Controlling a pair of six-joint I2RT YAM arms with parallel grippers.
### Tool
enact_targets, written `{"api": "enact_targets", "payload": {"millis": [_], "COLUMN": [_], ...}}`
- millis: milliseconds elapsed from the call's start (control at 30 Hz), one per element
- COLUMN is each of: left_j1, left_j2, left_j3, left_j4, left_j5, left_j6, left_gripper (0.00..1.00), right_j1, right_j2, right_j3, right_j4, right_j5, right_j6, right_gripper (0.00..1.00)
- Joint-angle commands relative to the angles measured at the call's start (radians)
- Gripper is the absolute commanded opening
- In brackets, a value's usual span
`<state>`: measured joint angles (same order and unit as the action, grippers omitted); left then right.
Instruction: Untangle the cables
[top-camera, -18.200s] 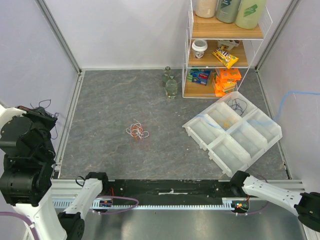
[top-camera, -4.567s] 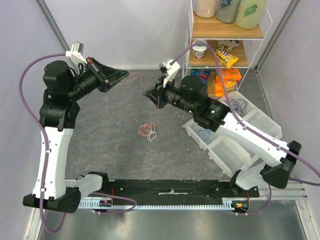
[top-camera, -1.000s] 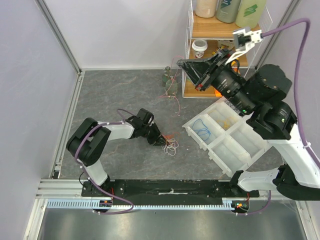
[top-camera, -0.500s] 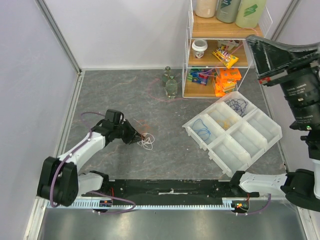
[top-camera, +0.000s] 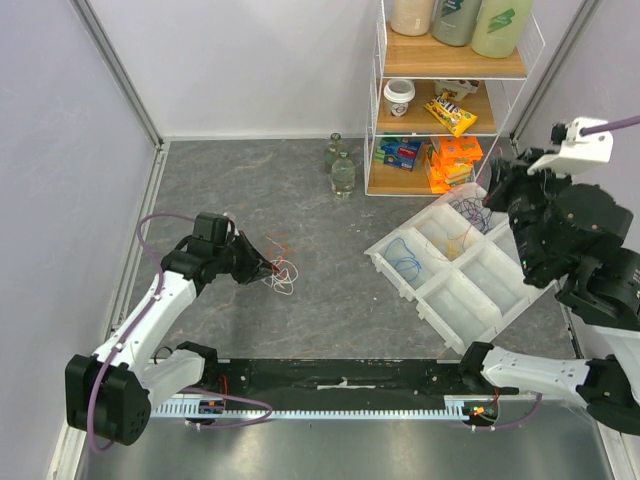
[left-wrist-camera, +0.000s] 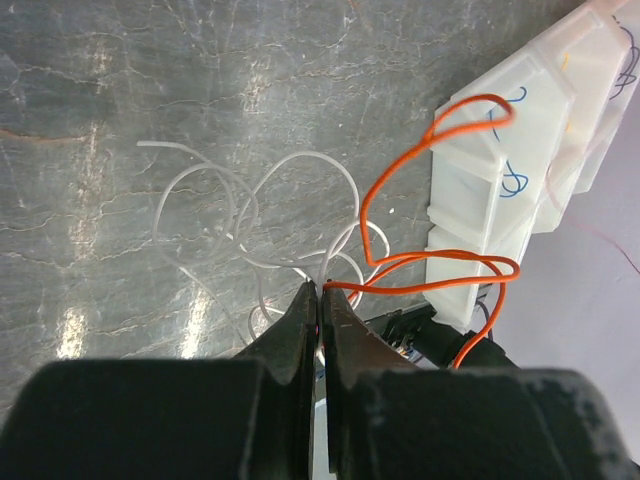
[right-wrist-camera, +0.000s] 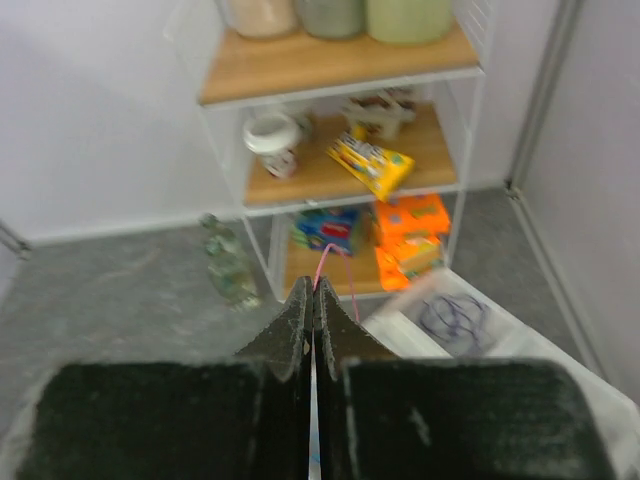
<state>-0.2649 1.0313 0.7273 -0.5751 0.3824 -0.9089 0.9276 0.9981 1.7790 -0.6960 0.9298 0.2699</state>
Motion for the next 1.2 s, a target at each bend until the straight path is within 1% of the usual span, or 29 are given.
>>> {"api": "enact_targets", "payload": {"millis": [0, 100, 200, 333, 500, 600, 667, 800, 900, 967, 1067, 1167], "left_j1": [0.003, 0.003, 0.003, 0.003, 0.003, 0.003, 0.003, 0.003, 0.003, 0.003, 0.003, 0.004], "left_j2": [-0.014, 0.004, 0.027, 0.042, 0.033, 0.013, 0.003, 0.0, 0.0, -0.002, -0.005, -0.005], "left_j3": [0.034, 0.05, 0.075, 0.103, 0.104, 0.089, 0.087, 0.092, 0.104, 0.109, 0.106, 0.103], "left_j4": [-0.023, -0.023, -0.023, -0.029, -0.045, -0.046, -0.048, -0.048, -0.049, -0.054, -0.054, -0.055], "left_j5": [-0.013, -0.01, -0.007, -0.005, -0.017, -0.022, -0.025, -0.023, -0.022, -0.023, -0.02, -0.014], "left_j6": [0.041, 0.05, 0.059, 0.073, 0.085, 0.079, 0.073, 0.067, 0.068, 0.07, 0.067, 0.065], "left_gripper": [0.02, 0.02, 0.02, 0.02, 0.02, 0.02, 0.02, 0.02, 0.02, 0.02, 0.02, 0.02], "right_j1": [0.002, 0.002, 0.002, 0.002, 0.002, 0.002, 0.002, 0.002, 0.002, 0.002, 0.002, 0.002], "right_j2": [-0.157, -0.219, -0.227, -0.231, -0.285, -0.3, -0.303, -0.319, -0.299, -0.271, -0.211, -0.162], "right_j3": [-0.114, -0.193, -0.216, -0.205, -0.208, -0.243, -0.285, -0.433, -0.483, -0.489, -0.507, -0.584], "right_j4": [-0.181, -0.255, -0.364, -0.488, -0.56, -0.585, -0.593, -0.591, -0.573, -0.565, -0.553, -0.551], "right_j5": [0.19, 0.138, 0.109, 0.145, 0.159, 0.139, 0.1, 0.054, 0.023, 0.027, 0.073, 0.093], "right_j6": [0.125, 0.259, 0.351, 0.403, 0.408, 0.428, 0.48, 0.618, 0.666, 0.672, 0.663, 0.699], "right_gripper": [0.0, 0.0, 0.0, 0.0, 0.0, 0.0, 0.0, 0.0, 0.0, 0.0, 0.0, 0.0]}}
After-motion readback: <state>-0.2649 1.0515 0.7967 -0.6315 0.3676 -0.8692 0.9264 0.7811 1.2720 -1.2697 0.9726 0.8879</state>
